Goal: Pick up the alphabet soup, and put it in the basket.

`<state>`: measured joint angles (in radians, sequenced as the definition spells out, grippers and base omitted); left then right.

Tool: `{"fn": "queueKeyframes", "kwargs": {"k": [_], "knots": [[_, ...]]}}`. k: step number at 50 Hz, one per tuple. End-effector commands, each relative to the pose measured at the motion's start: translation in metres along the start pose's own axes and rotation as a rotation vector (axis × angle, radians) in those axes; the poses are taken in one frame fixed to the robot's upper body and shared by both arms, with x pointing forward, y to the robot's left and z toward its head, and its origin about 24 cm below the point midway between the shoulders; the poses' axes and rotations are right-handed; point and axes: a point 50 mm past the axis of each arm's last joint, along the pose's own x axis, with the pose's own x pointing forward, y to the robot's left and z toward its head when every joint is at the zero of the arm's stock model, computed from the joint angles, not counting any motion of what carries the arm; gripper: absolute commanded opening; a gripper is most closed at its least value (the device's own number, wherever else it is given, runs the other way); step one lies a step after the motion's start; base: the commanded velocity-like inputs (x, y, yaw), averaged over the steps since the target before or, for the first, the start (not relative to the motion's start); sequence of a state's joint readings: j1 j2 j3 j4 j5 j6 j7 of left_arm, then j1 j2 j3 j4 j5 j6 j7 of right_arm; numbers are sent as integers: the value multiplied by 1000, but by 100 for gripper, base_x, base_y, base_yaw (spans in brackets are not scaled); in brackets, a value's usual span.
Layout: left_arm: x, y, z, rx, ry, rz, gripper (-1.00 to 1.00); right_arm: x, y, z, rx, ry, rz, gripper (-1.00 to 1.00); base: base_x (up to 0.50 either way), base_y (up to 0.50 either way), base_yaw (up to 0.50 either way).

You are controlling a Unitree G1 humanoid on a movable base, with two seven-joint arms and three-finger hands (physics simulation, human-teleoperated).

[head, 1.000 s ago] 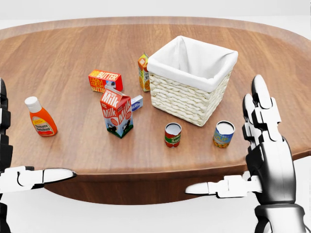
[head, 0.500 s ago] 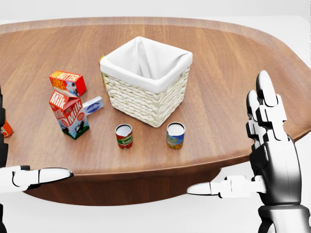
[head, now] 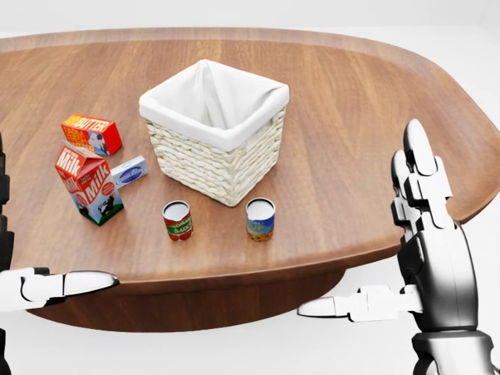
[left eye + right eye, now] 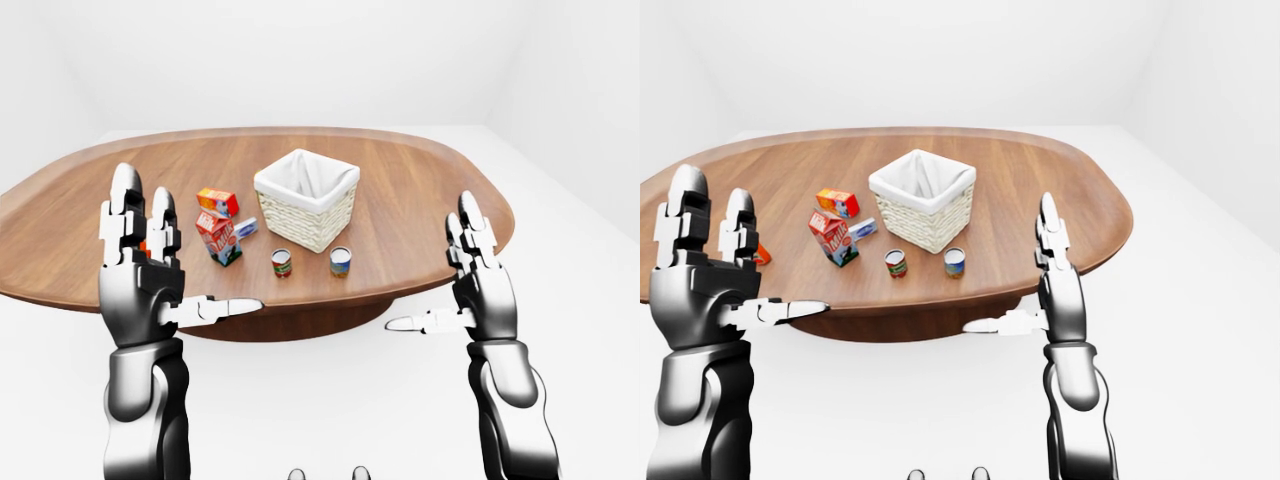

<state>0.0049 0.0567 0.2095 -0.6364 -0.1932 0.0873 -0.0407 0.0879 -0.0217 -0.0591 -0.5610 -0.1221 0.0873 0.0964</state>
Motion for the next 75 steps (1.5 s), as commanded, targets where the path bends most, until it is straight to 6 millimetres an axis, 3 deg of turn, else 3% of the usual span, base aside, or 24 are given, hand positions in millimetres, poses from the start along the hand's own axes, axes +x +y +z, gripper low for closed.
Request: {"fn": "queueKeyframes", "kwargs": {"k": [1,51,75], "knots": [[0,0,-2,3,10,-1,100,-1,1,-1,-8,4,10,100,20,-5,0],[-2,-3,-2,11,11,-8,100,-1,5,-8,-23,38,26,100,43,-4,0],[-2,-1,-4,13,20,-5,100,-18,22,-30,-57,164,99,100,3,0,0]]}}
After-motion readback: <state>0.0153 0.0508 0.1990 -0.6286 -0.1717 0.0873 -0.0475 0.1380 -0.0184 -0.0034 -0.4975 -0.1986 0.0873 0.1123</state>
